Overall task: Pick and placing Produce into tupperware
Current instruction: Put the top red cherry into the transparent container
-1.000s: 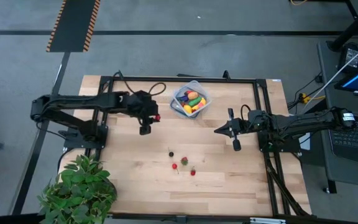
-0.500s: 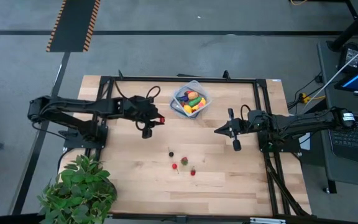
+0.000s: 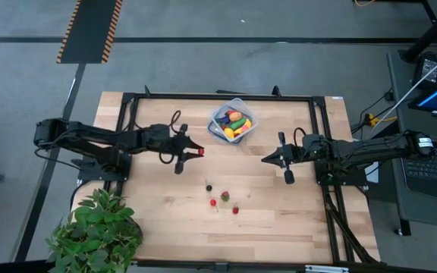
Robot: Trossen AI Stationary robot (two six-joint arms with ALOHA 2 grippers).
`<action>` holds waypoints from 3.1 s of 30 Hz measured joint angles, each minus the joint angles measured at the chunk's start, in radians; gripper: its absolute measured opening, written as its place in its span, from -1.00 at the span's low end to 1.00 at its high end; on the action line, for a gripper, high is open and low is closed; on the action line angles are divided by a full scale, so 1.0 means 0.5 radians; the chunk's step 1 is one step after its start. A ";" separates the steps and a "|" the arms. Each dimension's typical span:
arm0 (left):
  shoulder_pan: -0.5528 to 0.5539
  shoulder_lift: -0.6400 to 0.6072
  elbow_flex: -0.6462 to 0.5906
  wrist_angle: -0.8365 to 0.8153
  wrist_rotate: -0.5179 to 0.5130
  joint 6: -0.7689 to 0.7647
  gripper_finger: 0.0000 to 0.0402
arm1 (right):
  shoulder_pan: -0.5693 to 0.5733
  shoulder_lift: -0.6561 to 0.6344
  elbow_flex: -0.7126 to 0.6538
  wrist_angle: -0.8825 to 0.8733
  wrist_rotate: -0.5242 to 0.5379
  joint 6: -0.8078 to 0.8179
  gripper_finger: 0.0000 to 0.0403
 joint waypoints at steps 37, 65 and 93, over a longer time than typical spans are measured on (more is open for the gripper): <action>0.114 -0.001 -0.445 0.843 -0.336 -0.066 -0.51 | 0.000 0.000 0.000 0.001 0.000 0.040 -0.96; 0.433 0.127 0.031 0.047 0.514 0.079 -0.51 | 0.000 0.000 0.000 0.003 0.000 0.050 -0.96; 0.695 1.187 1.682 -1.696 0.638 0.843 -0.51 | 0.000 -0.001 0.000 0.002 0.000 0.046 -0.96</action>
